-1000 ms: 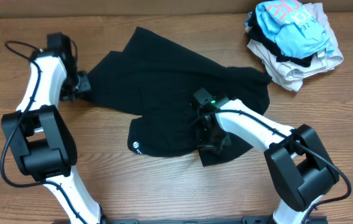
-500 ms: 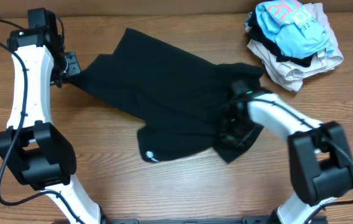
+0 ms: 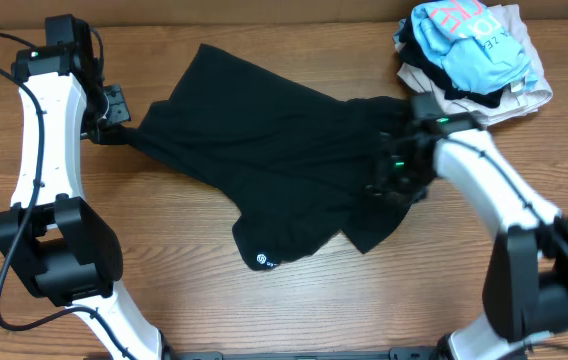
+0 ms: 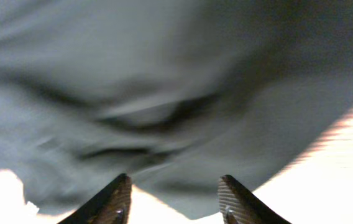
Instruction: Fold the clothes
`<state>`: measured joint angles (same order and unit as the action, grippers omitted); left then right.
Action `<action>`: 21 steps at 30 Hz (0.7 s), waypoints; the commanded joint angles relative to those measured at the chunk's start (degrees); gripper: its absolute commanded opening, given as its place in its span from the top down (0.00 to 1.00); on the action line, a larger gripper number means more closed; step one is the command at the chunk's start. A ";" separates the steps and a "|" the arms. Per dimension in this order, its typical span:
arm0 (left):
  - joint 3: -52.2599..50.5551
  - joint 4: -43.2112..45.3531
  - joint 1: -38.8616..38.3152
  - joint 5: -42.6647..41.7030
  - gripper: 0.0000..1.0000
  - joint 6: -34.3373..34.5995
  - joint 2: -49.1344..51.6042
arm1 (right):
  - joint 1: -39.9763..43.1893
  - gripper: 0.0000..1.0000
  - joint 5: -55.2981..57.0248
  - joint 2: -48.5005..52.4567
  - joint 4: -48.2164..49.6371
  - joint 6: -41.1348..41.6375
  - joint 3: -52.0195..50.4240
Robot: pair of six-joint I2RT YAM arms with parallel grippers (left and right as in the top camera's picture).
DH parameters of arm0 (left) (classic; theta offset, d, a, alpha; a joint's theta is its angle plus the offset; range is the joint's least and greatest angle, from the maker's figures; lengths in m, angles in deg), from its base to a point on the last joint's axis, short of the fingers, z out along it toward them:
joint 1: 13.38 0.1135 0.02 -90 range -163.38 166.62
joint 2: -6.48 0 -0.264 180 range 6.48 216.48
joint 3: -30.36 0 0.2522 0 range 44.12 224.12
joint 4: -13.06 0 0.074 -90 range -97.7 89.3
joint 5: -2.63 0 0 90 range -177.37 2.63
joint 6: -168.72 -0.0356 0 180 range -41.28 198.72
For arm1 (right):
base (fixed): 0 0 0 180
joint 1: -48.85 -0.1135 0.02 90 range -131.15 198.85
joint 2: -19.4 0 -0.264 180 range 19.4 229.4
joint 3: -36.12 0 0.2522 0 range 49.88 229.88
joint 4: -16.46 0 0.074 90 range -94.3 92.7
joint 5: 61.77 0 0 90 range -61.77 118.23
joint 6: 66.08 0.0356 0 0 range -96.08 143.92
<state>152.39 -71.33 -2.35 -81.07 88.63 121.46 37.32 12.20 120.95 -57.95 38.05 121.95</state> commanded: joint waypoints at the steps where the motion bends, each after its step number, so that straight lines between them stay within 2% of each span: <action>1: -0.17 0.42 0.63 1.38 0.96 -1.33 -1.09 | -11.41 0.43 1.49 -5.51 0.76 -1.88 1.55; 7: -0.17 0.61 0.63 1.36 0.95 -1.33 -1.09 | -28.48 0.31 9.77 -1.99 4.61 -2.27 0.70; 11: -0.17 0.59 0.63 1.38 0.96 -1.36 -1.09 | -36.09 0.21 14.27 2.93 5.29 -6.16 0.70; 17: -0.17 0.59 0.63 1.38 0.96 -1.36 -1.09 | -40.46 0.07 14.91 8.22 5.66 -8.50 0.70; 21: -0.17 0.59 0.63 1.38 0.96 -1.36 -1.09 | -40.59 0.08 14.91 8.72 5.73 -8.66 0.70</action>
<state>152.39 -70.96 -2.35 -81.05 88.63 121.46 -3.33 25.64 129.63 -52.42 30.51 122.61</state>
